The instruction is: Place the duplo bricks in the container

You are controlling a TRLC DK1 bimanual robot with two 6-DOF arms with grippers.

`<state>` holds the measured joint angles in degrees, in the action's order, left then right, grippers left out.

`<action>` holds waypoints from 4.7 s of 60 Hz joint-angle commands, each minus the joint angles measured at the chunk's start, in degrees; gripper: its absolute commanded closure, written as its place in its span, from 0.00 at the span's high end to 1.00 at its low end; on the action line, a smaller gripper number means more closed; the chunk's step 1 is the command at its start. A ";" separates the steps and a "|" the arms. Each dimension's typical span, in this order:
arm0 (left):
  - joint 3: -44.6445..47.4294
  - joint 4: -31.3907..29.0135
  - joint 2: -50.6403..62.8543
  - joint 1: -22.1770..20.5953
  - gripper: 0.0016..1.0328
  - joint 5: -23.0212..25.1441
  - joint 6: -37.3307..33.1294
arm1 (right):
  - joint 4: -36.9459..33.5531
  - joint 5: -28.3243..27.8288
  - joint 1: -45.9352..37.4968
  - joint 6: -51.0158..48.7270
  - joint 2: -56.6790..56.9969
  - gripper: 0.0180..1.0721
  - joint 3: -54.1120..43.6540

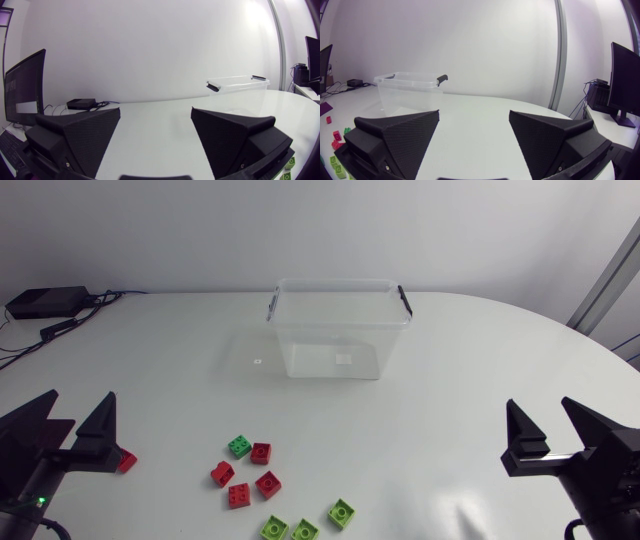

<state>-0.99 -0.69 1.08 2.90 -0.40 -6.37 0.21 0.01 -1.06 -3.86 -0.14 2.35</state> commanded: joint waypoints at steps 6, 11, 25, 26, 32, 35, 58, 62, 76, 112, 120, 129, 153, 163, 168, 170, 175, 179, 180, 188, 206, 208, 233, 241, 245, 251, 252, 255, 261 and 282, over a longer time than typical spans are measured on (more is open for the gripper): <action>0.91 0.16 -1.79 -0.35 0.96 -0.04 1.19 | -0.82 -0.45 0.44 0.78 0.41 0.96 -2.35; 0.91 0.16 -1.79 -0.35 0.96 -0.04 1.19 | -0.82 -0.36 0.53 0.87 0.41 0.96 -2.35; 0.91 0.25 -1.87 -0.87 0.96 -0.04 1.27 | -0.82 -0.45 0.97 0.78 0.41 0.96 -2.35; 0.91 0.25 -1.87 -0.87 0.96 -0.04 1.27 | -0.82 -0.45 0.88 0.78 0.41 0.96 -2.35; 0.73 0.16 -1.96 -0.52 0.96 -0.12 1.19 | -0.82 -0.45 1.24 0.69 0.41 0.96 -2.35; 0.29 -0.10 -1.87 -0.17 0.96 -0.12 0.92 | -0.82 -0.45 1.32 0.69 0.49 0.96 -2.35; -17.55 -11.18 15.00 -0.44 0.94 -0.21 1.01 | -1.61 -0.45 2.55 2.01 -5.66 0.96 3.80; -21.59 -13.73 18.96 -0.87 0.94 -0.21 1.01 | -1.53 -0.45 2.64 2.28 -11.37 0.96 6.88; -40.49 -29.37 38.38 -3.51 0.88 -0.12 1.98 | -2.67 -1.68 2.55 2.98 -29.13 0.96 16.46; -61.76 -57.23 70.55 -5.27 0.91 -0.12 -15.95 | -20.33 -12.23 5.72 3.77 -46.44 0.96 30.35; -62.81 -62.86 76.79 -3.42 0.90 -0.12 -18.24 | -25.61 -11.61 7.83 1.92 -50.83 0.96 34.39; -64.57 -67.08 79.78 -0.70 0.90 -0.12 -21.84 | -28.24 -8.62 9.41 -1.06 -53.21 0.96 35.79; -57.19 -56.44 87.69 8.00 0.90 -0.12 -30.28 | -29.39 -13.99 11.43 -9.85 -55.14 0.96 36.94; -53.76 -52.92 90.24 10.81 0.87 -0.12 -32.92 | -30.27 -13.99 12.22 -11.08 -54.70 0.96 37.38; -52.36 -51.61 90.50 11.87 0.86 -0.12 -34.06 | -30.27 -13.99 12.75 -11.79 -54.61 0.96 37.38; -51.83 -50.99 90.85 12.40 0.85 -0.12 -34.32 | -30.27 -13.99 13.01 -11.96 -54.61 0.96 37.29; -50.60 -49.32 92.26 13.01 0.83 -0.12 -35.11 | -30.27 -13.99 13.80 -12.40 -54.70 0.96 37.11; -49.28 -47.56 93.22 13.19 0.83 -0.12 -35.46 | -30.35 -13.99 14.42 -12.31 -55.05 0.95 37.20; -48.93 -47.04 93.31 13.19 0.83 -0.12 -35.64 | -30.27 -13.99 14.60 -12.31 -55.14 0.95 37.11; -47.43 -45.28 94.28 13.19 0.78 -0.12 -35.99 | -30.27 -13.90 16.88 -12.58 -56.72 0.95 36.76; -45.59 -41.24 97.71 14.77 0.58 1.46 -38.01 | -30.18 -10.82 25.05 -12.75 -59.45 0.93 35.53; -45.68 -41.15 98.32 15.12 0.54 2.25 -38.01 | -30.00 -10.03 26.11 -12.75 -59.89 0.92 35.44; -44.09 -38.69 93.05 15.65 0.34 8.05 -41.09 | -29.21 -6.69 37.27 -8.36 -67.97 0.83 37.29; -46.73 -41.76 89.45 14.77 0.34 11.83 -40.65 | -29.21 -6.51 41.40 -4.49 -71.31 0.82 38.78; -48.84 -44.31 87.95 13.54 0.34 14.20 -39.77 | -29.12 -5.72 43.42 -3.35 -72.63 0.82 39.05; -51.74 -46.25 85.40 10.81 0.34 16.31 -37.05 | -28.77 -5.37 46.32 -2.38 -74.13 0.82 39.22; -52.27 -46.42 85.05 10.46 0.34 16.58 -36.61 | -28.77 -5.37 46.59 -2.29 -74.30 0.82 39.22; -53.59 -46.77 84.00 9.06 0.34 17.10 -35.11 | -28.77 -5.37 47.29 -2.21 -74.92 0.82 39.31; -56.49 -46.77 82.94 6.86 0.34 17.98 -31.95 | -28.77 -5.11 48.87 -2.12 -76.32 0.82 39.49; -66.77 -47.39 82.33 -2.37 0.34 19.92 -24.04 | -28.33 -4.41 53.62 -2.21 -81.24 0.82 41.33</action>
<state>-64.58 -47.68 83.99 2.22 18.90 -33.15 -28.34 -4.51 51.64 -7.03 -79.81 42.52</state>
